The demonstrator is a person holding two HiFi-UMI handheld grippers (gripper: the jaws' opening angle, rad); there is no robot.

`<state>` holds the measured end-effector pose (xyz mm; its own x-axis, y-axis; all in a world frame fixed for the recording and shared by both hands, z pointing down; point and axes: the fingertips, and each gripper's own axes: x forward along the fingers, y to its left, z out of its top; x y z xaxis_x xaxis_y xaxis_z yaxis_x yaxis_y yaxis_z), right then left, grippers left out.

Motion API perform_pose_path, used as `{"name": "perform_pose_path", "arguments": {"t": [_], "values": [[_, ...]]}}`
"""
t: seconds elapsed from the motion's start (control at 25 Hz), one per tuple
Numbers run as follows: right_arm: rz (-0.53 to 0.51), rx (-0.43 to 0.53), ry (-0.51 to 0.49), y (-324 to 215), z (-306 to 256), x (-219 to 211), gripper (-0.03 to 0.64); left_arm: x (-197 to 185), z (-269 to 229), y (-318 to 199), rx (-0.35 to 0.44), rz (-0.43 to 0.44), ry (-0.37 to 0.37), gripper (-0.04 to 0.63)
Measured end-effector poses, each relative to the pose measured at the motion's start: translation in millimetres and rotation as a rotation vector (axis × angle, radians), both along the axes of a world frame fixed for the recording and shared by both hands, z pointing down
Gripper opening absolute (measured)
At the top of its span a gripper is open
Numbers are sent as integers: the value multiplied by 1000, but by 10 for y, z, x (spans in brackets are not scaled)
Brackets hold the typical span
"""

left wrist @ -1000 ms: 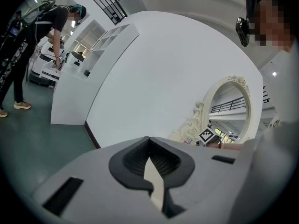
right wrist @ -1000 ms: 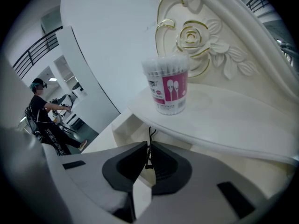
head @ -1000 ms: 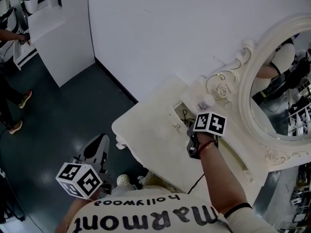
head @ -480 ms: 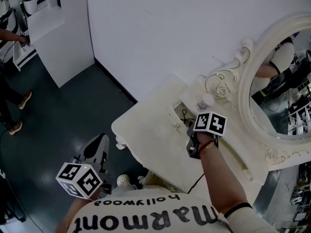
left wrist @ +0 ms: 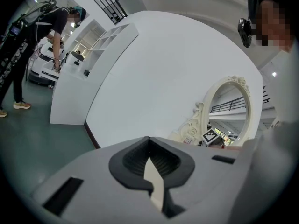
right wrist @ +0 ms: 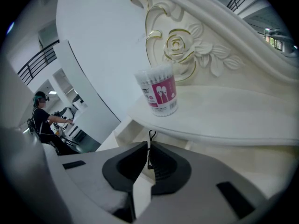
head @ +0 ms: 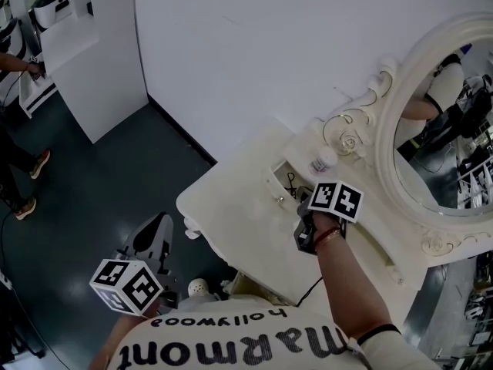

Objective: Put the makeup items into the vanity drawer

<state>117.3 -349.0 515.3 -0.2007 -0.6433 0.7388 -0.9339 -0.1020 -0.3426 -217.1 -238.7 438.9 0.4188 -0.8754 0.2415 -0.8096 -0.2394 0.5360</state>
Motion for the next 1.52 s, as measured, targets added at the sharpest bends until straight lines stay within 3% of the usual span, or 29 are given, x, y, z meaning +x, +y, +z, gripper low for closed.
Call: {"name": "perform_pose_path", "arguments": {"t": [0.6, 0.96, 1.16, 1.52], "values": [[108, 267, -54, 400, -548, 124, 38, 403, -102, -203, 36, 154, 8, 8], [164, 547, -187, 776, -967, 11, 37, 683, -204, -220, 94, 287, -18, 8], [136, 595, -129, 945, -1016, -13, 37, 780, -263, -194, 120, 309, -35, 8], [104, 592, -97, 1171, -1008, 129, 37, 1007, -305, -9, 126, 301, -46, 8]]}}
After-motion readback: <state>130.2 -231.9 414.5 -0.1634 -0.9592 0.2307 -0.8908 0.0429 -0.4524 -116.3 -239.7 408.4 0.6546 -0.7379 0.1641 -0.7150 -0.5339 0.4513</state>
